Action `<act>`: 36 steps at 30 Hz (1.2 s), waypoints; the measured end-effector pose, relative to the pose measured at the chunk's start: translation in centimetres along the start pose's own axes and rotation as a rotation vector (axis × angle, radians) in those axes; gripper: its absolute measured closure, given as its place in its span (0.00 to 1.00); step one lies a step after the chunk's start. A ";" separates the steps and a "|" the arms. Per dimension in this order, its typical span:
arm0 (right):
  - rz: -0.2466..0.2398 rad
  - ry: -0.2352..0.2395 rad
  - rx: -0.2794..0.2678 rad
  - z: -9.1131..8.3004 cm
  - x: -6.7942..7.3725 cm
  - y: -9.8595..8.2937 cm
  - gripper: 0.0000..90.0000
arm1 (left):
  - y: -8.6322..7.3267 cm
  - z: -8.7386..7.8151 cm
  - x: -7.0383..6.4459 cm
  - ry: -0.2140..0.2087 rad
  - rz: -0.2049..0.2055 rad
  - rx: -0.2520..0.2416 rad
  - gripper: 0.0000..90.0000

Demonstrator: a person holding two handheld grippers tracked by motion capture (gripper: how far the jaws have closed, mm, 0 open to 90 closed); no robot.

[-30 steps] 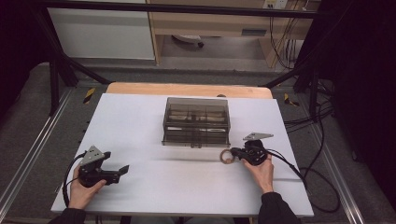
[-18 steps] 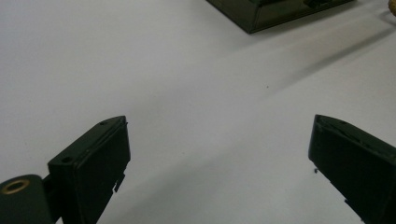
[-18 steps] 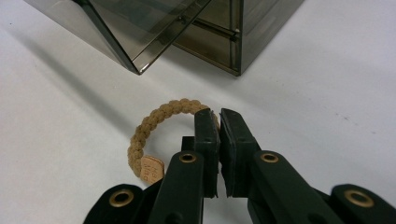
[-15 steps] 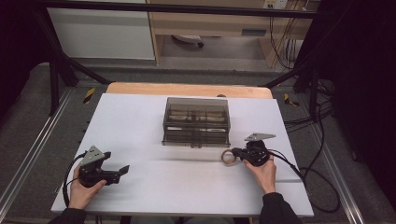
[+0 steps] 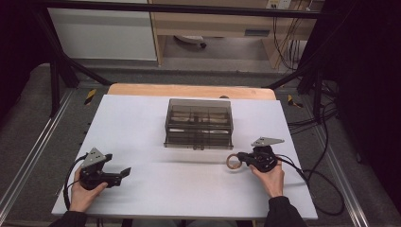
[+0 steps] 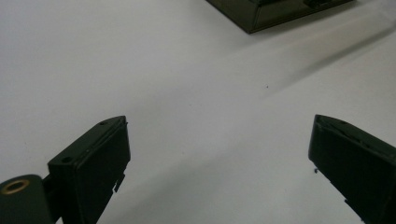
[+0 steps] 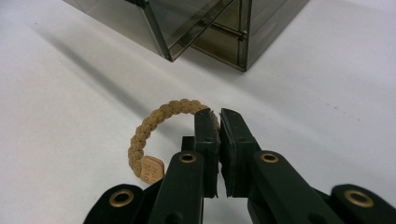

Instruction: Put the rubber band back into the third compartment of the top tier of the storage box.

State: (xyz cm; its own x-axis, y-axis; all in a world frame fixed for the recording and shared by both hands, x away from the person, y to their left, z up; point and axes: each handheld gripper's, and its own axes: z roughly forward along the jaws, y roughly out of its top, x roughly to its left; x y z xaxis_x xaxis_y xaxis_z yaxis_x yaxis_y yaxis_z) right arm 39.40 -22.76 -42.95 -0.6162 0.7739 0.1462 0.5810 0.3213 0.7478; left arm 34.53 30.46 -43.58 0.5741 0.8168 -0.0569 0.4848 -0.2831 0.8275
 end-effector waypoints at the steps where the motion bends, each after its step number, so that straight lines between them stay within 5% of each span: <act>1: -0.002 0.002 0.002 -0.2 0.1 -0.1 0.96 | 0.0 0.0 0.0 -0.001 0.000 0.001 0.06; 36: -0.041 0.018 0.000 -2.7 1.5 0.6 0.96 | 0.0 0.1 0.0 -0.004 0.002 0.007 0.06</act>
State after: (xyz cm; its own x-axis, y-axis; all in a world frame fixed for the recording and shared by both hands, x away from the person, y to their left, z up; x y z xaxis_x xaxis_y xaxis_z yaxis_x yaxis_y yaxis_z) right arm 37.40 -22.87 -40.59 -0.6487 0.7504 0.1267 0.5548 0.3523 0.7537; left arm 34.53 30.42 -43.65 0.5776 0.8143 -0.0573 0.4884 -0.2885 0.8235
